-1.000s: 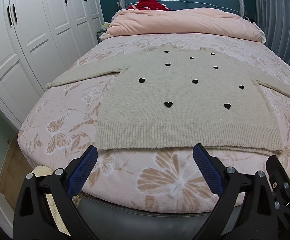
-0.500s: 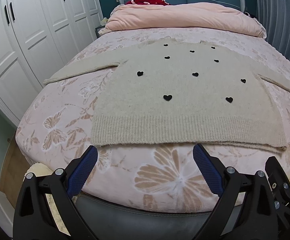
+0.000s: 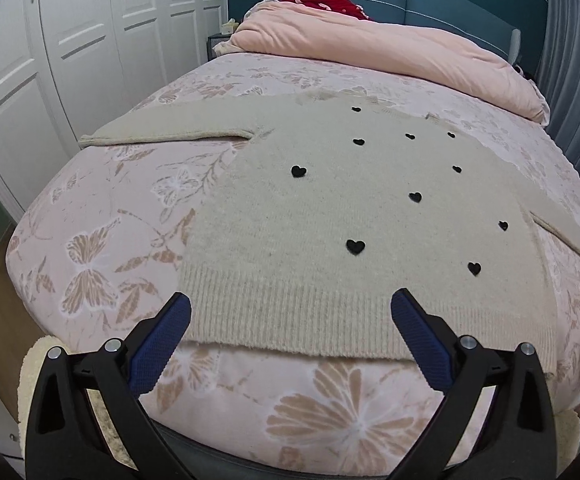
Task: Fold small clothes
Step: 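Grasp a sleeve cuff with the right gripper and fold it across the body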
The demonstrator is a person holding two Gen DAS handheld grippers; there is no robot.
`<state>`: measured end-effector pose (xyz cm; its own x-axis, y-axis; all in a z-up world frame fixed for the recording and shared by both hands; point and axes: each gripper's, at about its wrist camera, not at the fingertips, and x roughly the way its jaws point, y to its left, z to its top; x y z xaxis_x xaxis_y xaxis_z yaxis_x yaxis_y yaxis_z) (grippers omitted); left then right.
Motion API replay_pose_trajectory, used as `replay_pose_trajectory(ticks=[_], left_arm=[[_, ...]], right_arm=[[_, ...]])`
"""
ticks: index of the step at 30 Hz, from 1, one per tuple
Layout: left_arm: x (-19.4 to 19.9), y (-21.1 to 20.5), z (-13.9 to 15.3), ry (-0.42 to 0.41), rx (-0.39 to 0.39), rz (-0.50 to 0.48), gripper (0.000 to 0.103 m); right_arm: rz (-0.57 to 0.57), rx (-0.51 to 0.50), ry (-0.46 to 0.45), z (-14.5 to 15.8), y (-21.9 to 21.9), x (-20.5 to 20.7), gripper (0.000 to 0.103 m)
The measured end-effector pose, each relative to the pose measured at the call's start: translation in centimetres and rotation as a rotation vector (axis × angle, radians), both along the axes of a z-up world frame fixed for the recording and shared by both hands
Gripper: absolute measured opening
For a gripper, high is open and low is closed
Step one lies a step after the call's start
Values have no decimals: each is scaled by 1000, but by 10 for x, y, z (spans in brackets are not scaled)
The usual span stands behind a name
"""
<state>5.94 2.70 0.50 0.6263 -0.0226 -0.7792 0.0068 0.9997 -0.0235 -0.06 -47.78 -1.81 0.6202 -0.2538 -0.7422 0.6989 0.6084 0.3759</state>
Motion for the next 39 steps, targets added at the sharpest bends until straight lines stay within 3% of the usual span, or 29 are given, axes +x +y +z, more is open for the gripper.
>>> replay_pose_trajectory(ticks=[3, 8, 11, 14, 15, 16, 18, 21, 25, 28, 29, 30, 32, 34, 36, 39], left_arm=[[12, -4, -3, 11, 10, -13, 98], [26, -16, -12, 34, 35, -35, 98], [35, -22, -22, 75, 58, -47, 98], [43, -27, -31, 97, 83, -62, 98], [44, -28, -33, 97, 85, -64, 98], [47, -28, -34, 99, 82, -65, 98], [50, -27, -37, 112, 65, -61, 98], [56, -22, -39, 129, 20, -51, 98], [66, -14, -37, 137, -56, -51, 98], [77, -8, -30, 127, -135, -31, 98], [82, -6, -28, 122, -164, -22, 98], [87, -4, -25, 122, -198, -14, 98], [101, -1, -21, 137, -279, 0, 98], [119, 3, -18, 152, -361, 9, 98], [142, 6, -16, 162, -449, 9, 98], [188, 7, -27, 192, -572, 36, 98]], right_arm=[[-96, 52, -33, -11, -82, 21, 98], [-249, 176, -77, -42, -178, 47, 98], [-317, 268, -128, -63, -210, 57, 88], [-360, 308, -164, -75, -226, 66, 64], [-355, 307, -168, -76, -229, 72, 42], [-345, 305, -157, -75, -230, 79, 14], [-306, 292, -181, -63, -226, 95, 12], [-120, 192, -338, -8, -192, 129, 10], [317, 143, -491, 73, -80, 199, 11], [653, 144, -473, 89, 38, 253, 19], [733, 146, -439, 83, 74, 268, 25], [794, 133, -387, 71, 108, 281, 39], [847, 91, -291, 42, 155, 296, 42], [838, 98, -225, 15, 175, 293, 42], [779, 154, -220, -4, 173, 272, 44], [629, 254, -214, -32, 140, 231, 57]])
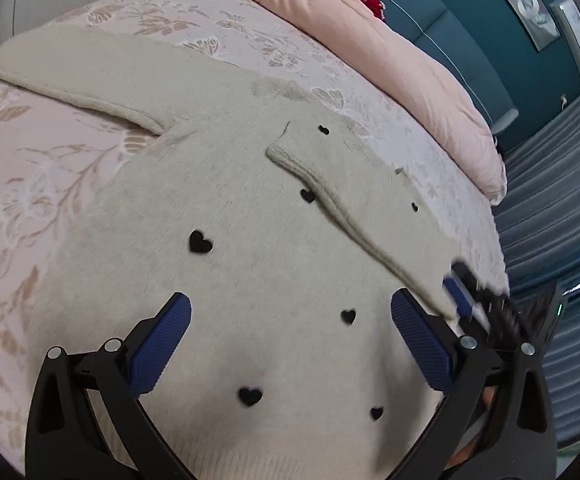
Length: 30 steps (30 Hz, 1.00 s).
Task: Fold small clothes
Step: 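Grasp a sleeve cuff with the right gripper and fold it across the body, then open the right gripper to release the sleeve and withdraw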
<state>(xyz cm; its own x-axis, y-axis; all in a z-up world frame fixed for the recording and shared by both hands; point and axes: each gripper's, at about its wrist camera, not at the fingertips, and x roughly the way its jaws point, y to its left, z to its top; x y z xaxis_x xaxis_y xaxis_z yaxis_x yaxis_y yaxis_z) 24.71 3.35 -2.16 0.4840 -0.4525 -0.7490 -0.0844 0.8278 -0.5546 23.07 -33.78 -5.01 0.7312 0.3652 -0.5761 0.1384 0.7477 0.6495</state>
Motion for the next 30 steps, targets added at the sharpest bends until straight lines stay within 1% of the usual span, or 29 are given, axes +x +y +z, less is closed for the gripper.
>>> replay_pose_trajectory(ticks=[2, 4, 6, 7, 8, 9, 10, 11, 12, 13, 14, 15, 16, 17, 18, 19, 20, 21, 22, 23, 24, 26, 27, 28, 29, 30], left_arm=[[36, -6, -13, 38, -68, 18, 98], [71, -17, -28, 76, -118, 28, 98], [103, -28, -46, 106, -150, 55, 98], [117, -32, -55, 126, -155, 74, 98], [129, -35, -64, 152, -151, 110, 95], [138, -36, -72, 169, -146, 145, 86], [144, -37, -74, 175, -136, 179, 80], [149, -38, -73, 165, -127, 195, 60], [154, -42, -70, 157, -105, 184, 31], [158, -45, -65, 149, -81, 165, 19], [160, -45, -57, 118, -70, 155, 14], [159, -43, -47, 71, -74, 146, 13], [156, -40, -38, 17, -75, 132, 7], [153, -34, -31, -30, -74, 110, 7], [151, -30, -28, -57, -55, 106, 7], [150, -27, -31, -63, -29, 107, 7], [153, -26, -41, -43, 9, 97, 7], [155, -25, -56, -3, 41, 90, 7], [156, -23, -70, 42, 46, 90, 7], [151, -19, -77, 50, 23, 97, 7], [145, -15, -76, 27, 5, 104, 7], [141, -14, -74, 16, 2, 94, 8], [140, -14, -75, 17, -3, 92, 10], [139, -13, -76, 19, -10, 91, 10], [138, -10, -77, 22, -25, 91, 10], [137, -6, -76, 27, -42, 92, 11]], right_arm=[[-79, 41, 54, -17, -28, -20, 57], [-149, 74, 86, -30, -54, -30, 57], [-210, 127, 87, -35, -77, -34, 57], [-231, 157, 83, -40, -84, -33, 57], [-254, 181, 86, -43, -91, -29, 58], [-272, 199, 94, -47, -97, -25, 58], [-287, 207, 99, -49, -100, -19, 58], [-293, 209, 96, -50, -102, -14, 54], [-282, 201, 80, -47, -103, -8, 22], [-264, 176, 52, -38, -100, -2, 9], [-255, 148, 6, -24, -96, 1, 9], [-248, 129, -67, -8, -94, -2, 8], [-240, 112, -112, 3, -91, -5, 8], [-245, 87, -136, 7, -91, -9, 8], [-258, 43, -117, 1, -91, -11, 8], [-258, 8, -42, -15, -95, -5, 8], [-256, -7, 71, -38, -98, 1, 8], [-263, 15, 161, -59, -101, 2, 6], [-276, 52, 135, -61, -102, -5, 7], [-284, 36, 105, -51, -99, -12, 8], [-285, 5, 80, -40, -94, -17, 9], [-280, -56, 26, -21, -83, -25, 12], [-268, -98, 29, -20, -79, -22, 12], [-242, -143, 88, -29, -77, -14, 12], [-208, -183, 199, -46, -76, -4, 6], [-205, -219, 236, -52, -74, 0, 1]])
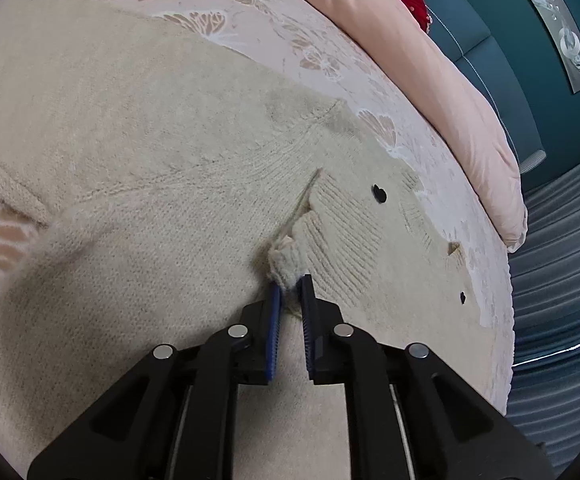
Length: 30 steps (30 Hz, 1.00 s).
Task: Fold small clothes
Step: 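Open the right gripper to release the sleeve and withdraw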
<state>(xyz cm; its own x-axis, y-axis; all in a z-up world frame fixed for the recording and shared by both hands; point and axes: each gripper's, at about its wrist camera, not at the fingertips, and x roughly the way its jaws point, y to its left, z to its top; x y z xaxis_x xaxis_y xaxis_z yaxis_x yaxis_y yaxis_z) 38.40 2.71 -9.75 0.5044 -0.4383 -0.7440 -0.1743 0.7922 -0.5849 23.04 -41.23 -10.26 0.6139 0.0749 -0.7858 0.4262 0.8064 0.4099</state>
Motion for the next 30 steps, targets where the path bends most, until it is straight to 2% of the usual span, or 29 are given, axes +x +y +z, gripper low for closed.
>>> replay_pose_trajectory(ticks=[2, 4, 5, 6, 8, 9, 12, 14, 16, 18, 19, 20, 21, 22, 24, 25, 28, 30], left_arm=[[-7, 13, 8, -2, -22, 6, 9], [-16, 39, 22, -42, -27, 12, 18], [-22, 59, 29, -62, -14, 31, 39], [-29, 81, 35, -74, 12, 71, 67], [-41, 136, 40, -82, 70, 204, 87], [-44, 167, 38, -66, 90, 271, 88], [-46, 263, 24, 26, 77, 482, 88], [-46, 320, 13, 56, 23, 615, 88], [-40, 355, 10, 41, -30, 692, 88], [-25, 367, 15, 42, 11, 722, 84], [-13, 367, 17, 51, 46, 698, 76], [0, 364, 18, 58, 61, 657, 43], [12, 358, 17, 86, 73, 622, 16], [19, 353, 21, 91, 73, 598, 9], [27, 328, 45, 15, 84, 556, 10], [31, 309, 64, -36, 105, 503, 10], [29, 219, 125, -208, 174, 276, 10], [16, 147, 153, -287, 173, 107, 11]], right_arm=[[6, -60, -21, 18, 11, -9, 11], [41, -97, -70, 43, 32, -25, 15], [67, -101, -88, 51, 43, -35, 16], [100, -110, -94, 55, 58, -46, 21], [145, -145, -84, 57, 88, -71, 27], [170, -151, -71, 55, 103, -83, 30], [213, -125, -1, 40, 143, -117, 33], [225, -78, 51, 27, 162, -135, 37], [213, -71, 68, 24, 177, -151, 48], [205, -74, 77, 28, 186, -157, 58], [209, -67, 85, 30, 190, -157, 59], [210, -68, 89, 32, 192, -157, 59], [209, -68, 91, 35, 194, -156, 59], [209, -64, 91, 36, 195, -155, 59], [197, -53, 87, 38, 193, -155, 59], [187, -41, 84, 38, 191, -155, 59], [150, 7, 68, 38, 184, -155, 59], [127, 25, 53, 40, 180, -155, 59]])
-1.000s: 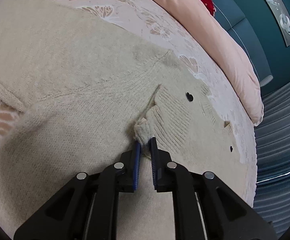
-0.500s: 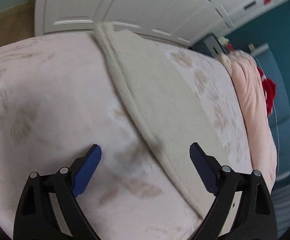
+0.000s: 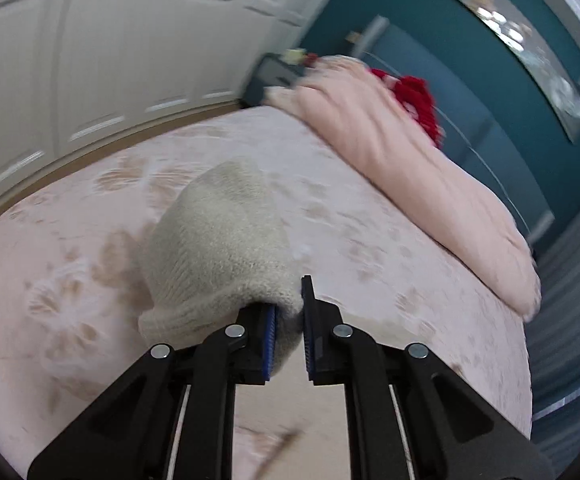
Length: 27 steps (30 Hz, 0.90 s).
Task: Fold small clothes
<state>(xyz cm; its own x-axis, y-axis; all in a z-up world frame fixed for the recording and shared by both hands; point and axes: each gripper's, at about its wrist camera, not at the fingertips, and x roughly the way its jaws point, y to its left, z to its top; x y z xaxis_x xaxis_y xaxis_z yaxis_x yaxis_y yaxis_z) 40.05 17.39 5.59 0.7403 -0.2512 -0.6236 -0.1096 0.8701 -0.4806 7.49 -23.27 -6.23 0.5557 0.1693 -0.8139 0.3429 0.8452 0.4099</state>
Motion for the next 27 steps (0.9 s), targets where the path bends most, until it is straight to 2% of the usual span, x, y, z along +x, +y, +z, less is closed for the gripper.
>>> replay_pose_trajectory(ticks=[2, 4, 5, 6, 7, 9, 12, 15, 20, 22, 24, 26, 27], left_arm=[[-17, -75, 6, 8, 1, -165, 15], [-36, -142, -11, 61, -5, -302, 28], [-48, -172, -26, 87, 15, -348, 47], [-62, -195, -42, 108, 34, -381, 60], [-76, -211, -57, 124, 37, -404, 61], [-100, -223, -86, 174, -12, -423, 62], [-123, -200, -113, 230, -138, -339, 68], [-117, -163, -120, 243, -179, -220, 69], [-67, -92, -106, 217, -225, -10, 69], [-49, -66, -110, 240, -254, 76, 69], [-37, -45, -121, 276, -318, 128, 69], [-31, -36, -135, 324, -363, 157, 67], [-30, -32, -142, 345, -379, 161, 61]], right_arm=[[-21, 3, -12, 2, -6, -1, 59], [-40, 12, -25, 5, -13, -3, 60], [-49, 13, -28, 7, -17, -4, 60], [-57, 17, -31, 8, -23, -4, 61], [-64, 22, -36, 10, -28, -4, 62], [-71, 21, -54, 14, -40, 0, 65], [-51, 10, -79, 19, -54, 24, 66], [-23, 24, -104, 20, -63, 72, 67], [-43, 5, -140, 19, -67, 165, 70], [-47, 20, -118, 11, -67, 201, 71], [-74, 54, -77, -3, -66, 226, 71], [-90, 58, -73, -10, -59, 239, 67], [-79, 44, -82, -9, -53, 243, 42]])
